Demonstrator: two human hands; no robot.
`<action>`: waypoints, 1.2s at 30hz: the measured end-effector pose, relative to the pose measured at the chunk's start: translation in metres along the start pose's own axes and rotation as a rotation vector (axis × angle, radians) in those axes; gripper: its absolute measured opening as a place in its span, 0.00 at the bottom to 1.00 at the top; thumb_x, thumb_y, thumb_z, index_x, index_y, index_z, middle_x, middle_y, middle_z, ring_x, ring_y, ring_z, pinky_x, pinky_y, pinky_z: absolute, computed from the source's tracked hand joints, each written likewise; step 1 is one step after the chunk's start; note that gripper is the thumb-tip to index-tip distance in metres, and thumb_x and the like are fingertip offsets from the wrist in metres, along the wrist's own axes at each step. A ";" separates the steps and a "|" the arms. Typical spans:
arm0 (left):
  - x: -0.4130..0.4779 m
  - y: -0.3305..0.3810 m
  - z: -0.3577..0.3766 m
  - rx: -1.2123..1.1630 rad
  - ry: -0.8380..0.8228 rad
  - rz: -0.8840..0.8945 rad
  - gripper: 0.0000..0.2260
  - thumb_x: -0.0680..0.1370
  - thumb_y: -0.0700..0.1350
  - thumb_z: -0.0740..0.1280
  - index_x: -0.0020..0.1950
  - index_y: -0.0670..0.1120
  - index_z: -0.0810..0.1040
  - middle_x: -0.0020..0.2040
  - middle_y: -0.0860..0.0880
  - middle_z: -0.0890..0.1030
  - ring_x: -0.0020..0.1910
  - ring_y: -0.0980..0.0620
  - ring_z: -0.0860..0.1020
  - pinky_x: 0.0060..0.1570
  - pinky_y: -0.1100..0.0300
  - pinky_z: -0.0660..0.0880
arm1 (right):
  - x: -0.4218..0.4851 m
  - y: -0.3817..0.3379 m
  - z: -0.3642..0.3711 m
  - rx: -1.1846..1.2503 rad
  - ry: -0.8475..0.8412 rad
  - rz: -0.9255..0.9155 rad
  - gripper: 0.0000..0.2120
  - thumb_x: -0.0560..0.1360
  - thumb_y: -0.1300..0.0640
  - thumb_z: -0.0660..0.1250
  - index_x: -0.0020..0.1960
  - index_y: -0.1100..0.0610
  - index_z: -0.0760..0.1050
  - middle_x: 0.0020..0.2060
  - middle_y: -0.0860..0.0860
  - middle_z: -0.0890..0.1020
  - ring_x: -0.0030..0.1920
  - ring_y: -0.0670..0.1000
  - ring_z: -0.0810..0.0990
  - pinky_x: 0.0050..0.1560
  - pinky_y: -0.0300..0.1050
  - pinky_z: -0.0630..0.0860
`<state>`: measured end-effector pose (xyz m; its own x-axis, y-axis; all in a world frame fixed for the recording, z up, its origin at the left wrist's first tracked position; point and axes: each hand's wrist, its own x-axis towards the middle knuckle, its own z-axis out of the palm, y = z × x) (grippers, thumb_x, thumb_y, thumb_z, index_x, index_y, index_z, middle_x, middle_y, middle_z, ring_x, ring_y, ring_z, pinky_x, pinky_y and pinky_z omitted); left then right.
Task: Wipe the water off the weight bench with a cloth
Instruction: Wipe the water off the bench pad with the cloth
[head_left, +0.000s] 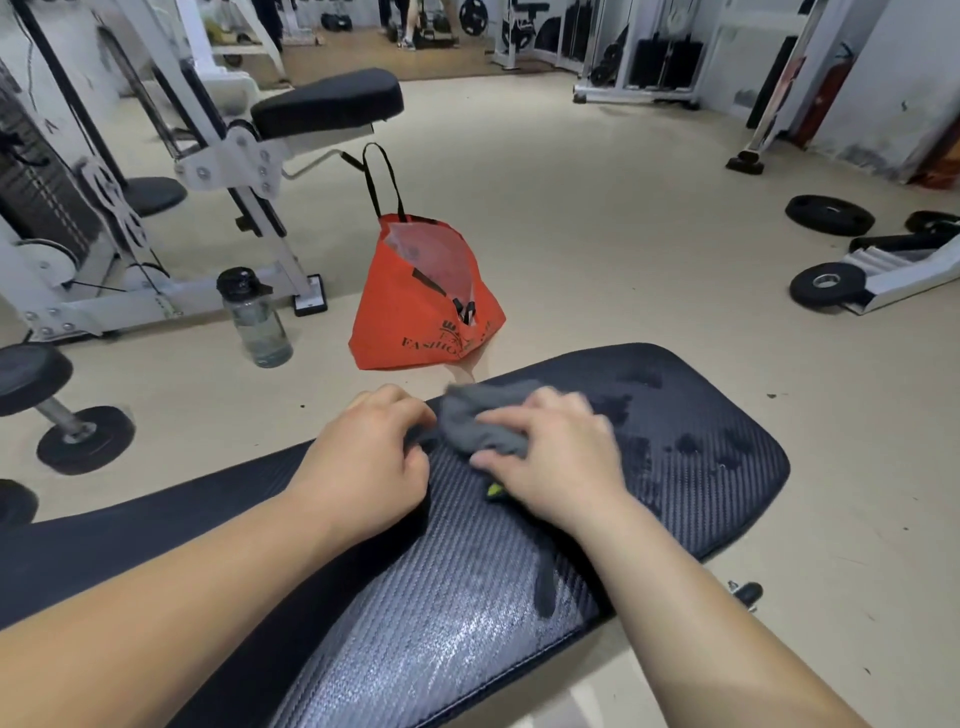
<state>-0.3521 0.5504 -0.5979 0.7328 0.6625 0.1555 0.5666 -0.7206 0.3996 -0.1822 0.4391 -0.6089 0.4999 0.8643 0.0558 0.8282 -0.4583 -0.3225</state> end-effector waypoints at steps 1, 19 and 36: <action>0.003 0.001 0.000 0.007 -0.002 0.004 0.14 0.74 0.41 0.65 0.58 0.49 0.83 0.56 0.51 0.80 0.59 0.48 0.77 0.60 0.52 0.76 | 0.006 0.015 -0.004 -0.050 0.076 0.127 0.22 0.74 0.32 0.67 0.65 0.35 0.78 0.59 0.46 0.77 0.63 0.55 0.71 0.60 0.52 0.69; 0.075 0.029 0.035 0.219 -0.307 -0.071 0.03 0.74 0.47 0.61 0.43 0.49 0.71 0.47 0.49 0.72 0.55 0.43 0.77 0.52 0.52 0.78 | 0.028 0.066 -0.011 -0.023 0.185 0.368 0.14 0.76 0.40 0.69 0.60 0.40 0.81 0.59 0.48 0.76 0.63 0.57 0.70 0.60 0.52 0.68; 0.066 0.035 0.040 0.321 -0.222 -0.107 0.14 0.77 0.51 0.59 0.58 0.49 0.77 0.56 0.48 0.77 0.62 0.45 0.75 0.55 0.51 0.74 | 0.045 0.046 -0.011 0.166 -0.016 0.058 0.18 0.71 0.37 0.74 0.60 0.36 0.82 0.53 0.42 0.76 0.61 0.51 0.70 0.63 0.51 0.71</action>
<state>-0.2690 0.5602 -0.6094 0.7070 0.7022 -0.0844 0.7072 -0.7006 0.0948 -0.1193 0.4544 -0.6103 0.5405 0.8412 0.0178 0.7442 -0.4681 -0.4765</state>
